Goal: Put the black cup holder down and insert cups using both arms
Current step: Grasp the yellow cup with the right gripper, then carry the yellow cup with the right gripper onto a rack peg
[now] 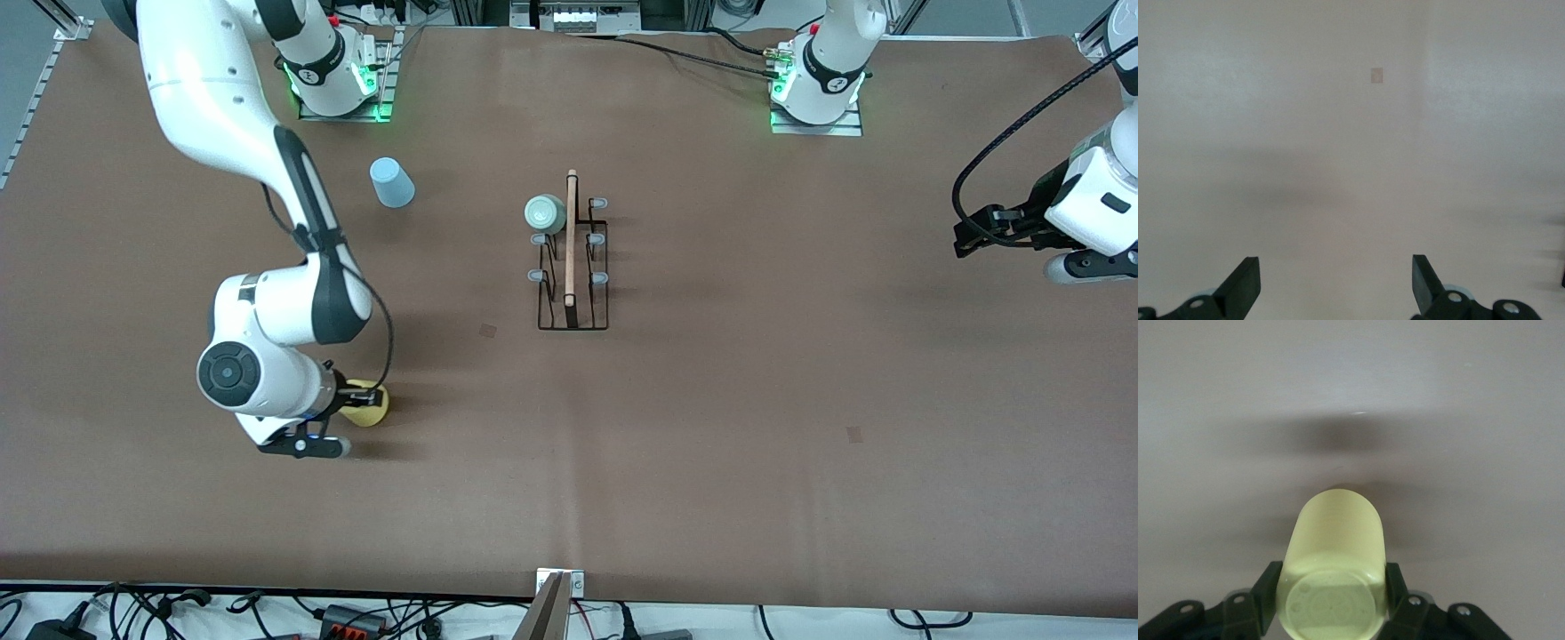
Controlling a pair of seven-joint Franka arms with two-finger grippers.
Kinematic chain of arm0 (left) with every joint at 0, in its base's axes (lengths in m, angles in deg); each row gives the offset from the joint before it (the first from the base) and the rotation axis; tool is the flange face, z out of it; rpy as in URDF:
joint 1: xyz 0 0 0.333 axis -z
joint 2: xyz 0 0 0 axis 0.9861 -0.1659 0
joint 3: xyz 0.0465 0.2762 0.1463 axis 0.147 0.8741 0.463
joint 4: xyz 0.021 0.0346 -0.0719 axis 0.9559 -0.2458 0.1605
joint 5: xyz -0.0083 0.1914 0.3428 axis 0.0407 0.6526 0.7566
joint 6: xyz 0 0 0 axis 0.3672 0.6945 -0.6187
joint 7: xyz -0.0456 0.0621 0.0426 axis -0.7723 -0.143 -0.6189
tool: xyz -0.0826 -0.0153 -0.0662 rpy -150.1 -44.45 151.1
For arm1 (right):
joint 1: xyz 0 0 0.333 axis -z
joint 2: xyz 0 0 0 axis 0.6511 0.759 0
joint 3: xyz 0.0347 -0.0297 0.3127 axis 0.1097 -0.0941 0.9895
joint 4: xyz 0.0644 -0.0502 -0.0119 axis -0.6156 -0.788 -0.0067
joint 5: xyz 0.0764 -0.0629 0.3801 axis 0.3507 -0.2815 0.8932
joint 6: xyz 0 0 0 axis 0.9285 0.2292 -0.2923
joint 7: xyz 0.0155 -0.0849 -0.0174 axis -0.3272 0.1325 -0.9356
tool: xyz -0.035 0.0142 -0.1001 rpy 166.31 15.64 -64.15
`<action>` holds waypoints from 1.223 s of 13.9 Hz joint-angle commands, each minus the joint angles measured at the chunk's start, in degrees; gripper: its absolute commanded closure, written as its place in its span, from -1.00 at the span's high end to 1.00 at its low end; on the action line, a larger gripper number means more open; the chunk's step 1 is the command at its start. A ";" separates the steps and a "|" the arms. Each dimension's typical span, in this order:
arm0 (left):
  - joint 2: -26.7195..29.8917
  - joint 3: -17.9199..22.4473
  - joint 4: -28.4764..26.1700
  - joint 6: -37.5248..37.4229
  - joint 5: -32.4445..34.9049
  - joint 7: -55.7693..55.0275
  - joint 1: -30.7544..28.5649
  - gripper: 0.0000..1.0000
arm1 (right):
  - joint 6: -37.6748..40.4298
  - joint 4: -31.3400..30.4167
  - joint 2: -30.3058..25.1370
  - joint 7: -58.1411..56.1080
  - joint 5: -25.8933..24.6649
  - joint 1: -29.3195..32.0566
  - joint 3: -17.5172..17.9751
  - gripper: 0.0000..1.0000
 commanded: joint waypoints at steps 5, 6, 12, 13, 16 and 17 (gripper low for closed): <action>1.15 0.52 -1.02 0.42 -1.57 0.21 0.14 1.00 | 13.94 1.36 -12.34 11.00 0.88 -16.65 -0.06 -0.53; 1.15 0.52 -1.02 0.42 -1.57 0.21 0.14 1.00 | 15.26 1.36 -12.52 14.42 0.88 -18.93 0.02 -0.53; 1.15 0.52 -1.02 0.42 -1.57 0.21 0.14 1.00 | 14.75 0.48 -10.33 19.29 3.94 -22.56 0.03 -0.53; 1.15 0.52 -1.02 0.42 -1.57 0.21 0.14 1.00 | 14.75 0.48 -10.23 19.29 5.17 -22.91 0.03 -0.53; 1.15 0.52 -1.02 0.42 -1.57 0.21 -0.04 1.00 | 13.79 0.39 -8.92 19.37 5.28 -24.14 0.03 -0.53; 1.15 0.52 -1.02 0.42 -1.57 0.21 -0.04 1.00 | 13.00 0.39 -8.57 19.37 5.36 -24.40 0.03 -0.52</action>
